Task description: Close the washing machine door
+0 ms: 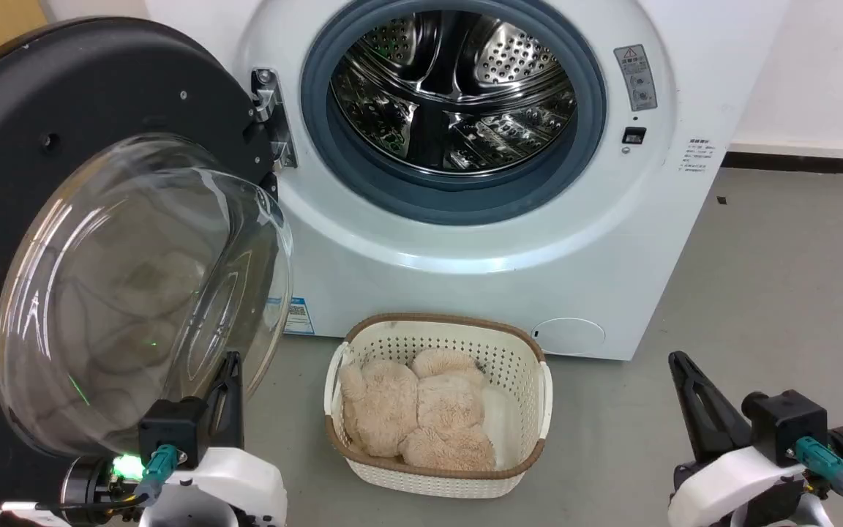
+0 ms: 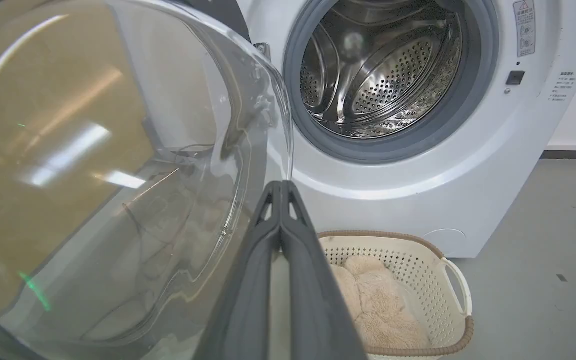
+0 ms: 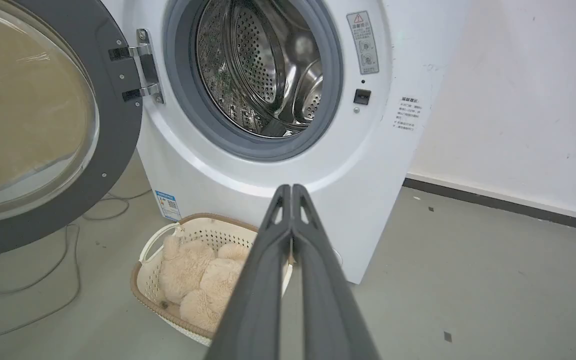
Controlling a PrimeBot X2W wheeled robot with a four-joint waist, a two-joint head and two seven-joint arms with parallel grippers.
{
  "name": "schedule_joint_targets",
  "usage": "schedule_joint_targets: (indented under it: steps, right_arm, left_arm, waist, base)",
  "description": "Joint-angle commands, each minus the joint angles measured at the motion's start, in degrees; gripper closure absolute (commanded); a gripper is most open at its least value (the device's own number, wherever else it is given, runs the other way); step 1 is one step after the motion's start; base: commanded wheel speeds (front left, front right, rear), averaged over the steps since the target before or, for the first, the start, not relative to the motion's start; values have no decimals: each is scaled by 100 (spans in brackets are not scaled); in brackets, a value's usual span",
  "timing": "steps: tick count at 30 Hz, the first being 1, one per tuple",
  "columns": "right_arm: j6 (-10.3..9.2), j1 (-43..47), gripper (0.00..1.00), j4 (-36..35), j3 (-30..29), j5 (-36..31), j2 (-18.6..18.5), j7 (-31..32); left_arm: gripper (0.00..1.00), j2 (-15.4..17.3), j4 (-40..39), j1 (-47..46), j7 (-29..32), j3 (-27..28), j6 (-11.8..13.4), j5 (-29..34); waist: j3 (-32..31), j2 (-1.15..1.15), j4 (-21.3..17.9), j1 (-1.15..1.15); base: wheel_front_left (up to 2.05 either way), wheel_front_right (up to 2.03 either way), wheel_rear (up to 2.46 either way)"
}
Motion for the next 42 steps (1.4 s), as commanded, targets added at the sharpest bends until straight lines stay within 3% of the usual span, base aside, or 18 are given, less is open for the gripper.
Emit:
schedule_joint_targets:
  steps: [1, 27, 28, 42]
  right_arm:
    - [5, 53, 100, -23, 1, -46, 28, 4]
    - [5, 53, 100, -23, 1, -46, 28, 4]
    - [0, 0, 0, 0, 1, 1, 0, -3]
    - [0, 10, 0, -8, -127, 207, 3, -148]
  left_arm:
    - [100, 1, -21, 59, 2, 12, -25, 17]
    - [100, 1, -21, 59, 2, 12, -25, 17]
    - [0, 0, 1, 0, -1, 0, 2, 0]
    - [0, 2, 24, -36, -147, -110, 221, -9]
  waist:
    - [0, 0, 0, 0]
    - [0, 0, 0, 0]
    - [0, 0, 0, 0]
    - [16, 0, 3, 0]
  base:
    - [0, 0, 0]
    - [0, 0, 0]
    - [0, 0, 0]
    - [0, 0, 0]
